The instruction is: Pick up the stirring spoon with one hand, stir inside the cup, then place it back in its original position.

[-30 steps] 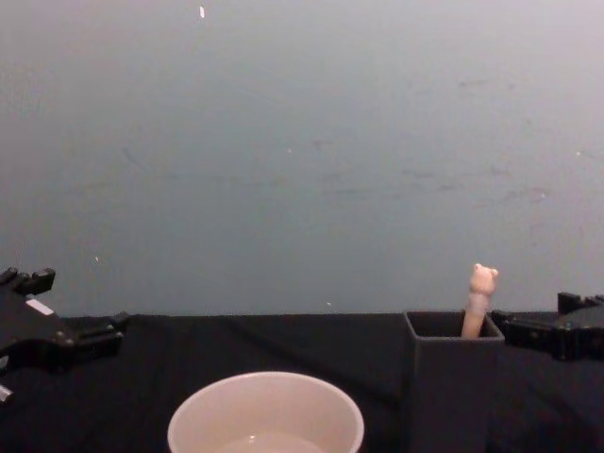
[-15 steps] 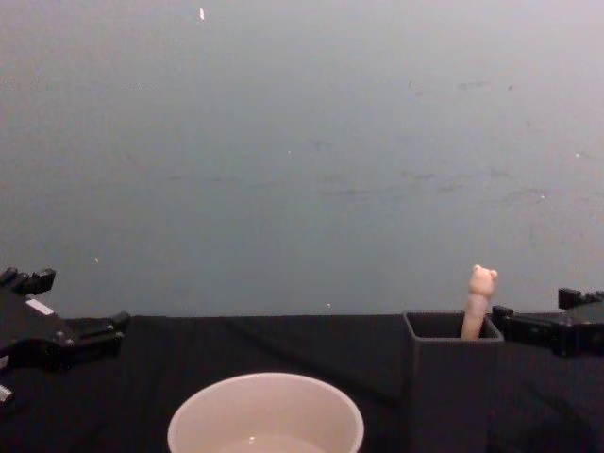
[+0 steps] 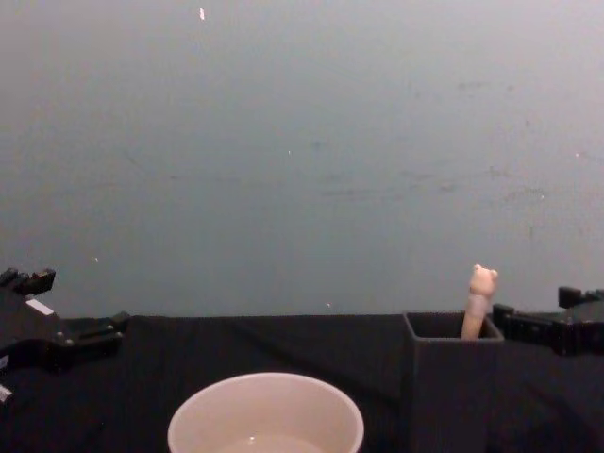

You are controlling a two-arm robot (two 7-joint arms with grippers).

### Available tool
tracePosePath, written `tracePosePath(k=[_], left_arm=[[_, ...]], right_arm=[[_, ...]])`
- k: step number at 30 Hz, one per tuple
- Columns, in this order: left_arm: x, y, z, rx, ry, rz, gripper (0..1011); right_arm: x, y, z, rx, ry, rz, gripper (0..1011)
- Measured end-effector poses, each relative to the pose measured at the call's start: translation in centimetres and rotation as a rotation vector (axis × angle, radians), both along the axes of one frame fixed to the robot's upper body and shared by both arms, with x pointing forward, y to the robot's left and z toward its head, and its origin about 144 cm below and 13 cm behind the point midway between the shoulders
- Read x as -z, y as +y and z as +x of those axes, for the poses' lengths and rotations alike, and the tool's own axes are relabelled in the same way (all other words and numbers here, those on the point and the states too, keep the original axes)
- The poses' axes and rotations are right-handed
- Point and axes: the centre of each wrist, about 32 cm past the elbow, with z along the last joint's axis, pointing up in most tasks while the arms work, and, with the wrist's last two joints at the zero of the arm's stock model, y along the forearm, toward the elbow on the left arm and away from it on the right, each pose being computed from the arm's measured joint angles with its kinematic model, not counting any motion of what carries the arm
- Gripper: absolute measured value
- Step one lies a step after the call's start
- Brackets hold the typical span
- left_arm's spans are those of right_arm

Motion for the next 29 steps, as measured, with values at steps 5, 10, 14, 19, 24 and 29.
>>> tracePosePath(k=[5, 10, 14, 19, 24, 29], left_arm=[[0.00, 0.00, 0.00, 0.000, 0.000, 0.000, 1001], [0.00, 0.00, 0.00, 0.000, 0.000, 0.000, 1001], [0.00, 0.00, 0.00, 0.000, 0.000, 0.000, 1001], [0.00, 0.00, 0.00, 0.000, 0.000, 0.000, 1001], [0.00, 0.00, 0.00, 0.000, 0.000, 0.000, 1001], [0.00, 0.00, 0.00, 0.000, 0.000, 0.000, 1001]], right_arm=[[-0.02, 0.00, 0.00, 0.000, -0.001, 0.001, 1002], [-0.02, 0.00, 0.00, 0.000, -0.001, 0.001, 1002], [-0.02, 0.00, 0.00, 0.000, -0.001, 0.001, 1002], [-0.02, 0.00, 0.00, 0.000, -0.001, 0.001, 1002], [-0.02, 0.00, 0.00, 0.000, -0.001, 0.001, 1002], [-0.02, 0.00, 0.00, 0.000, -0.001, 0.001, 1002]])
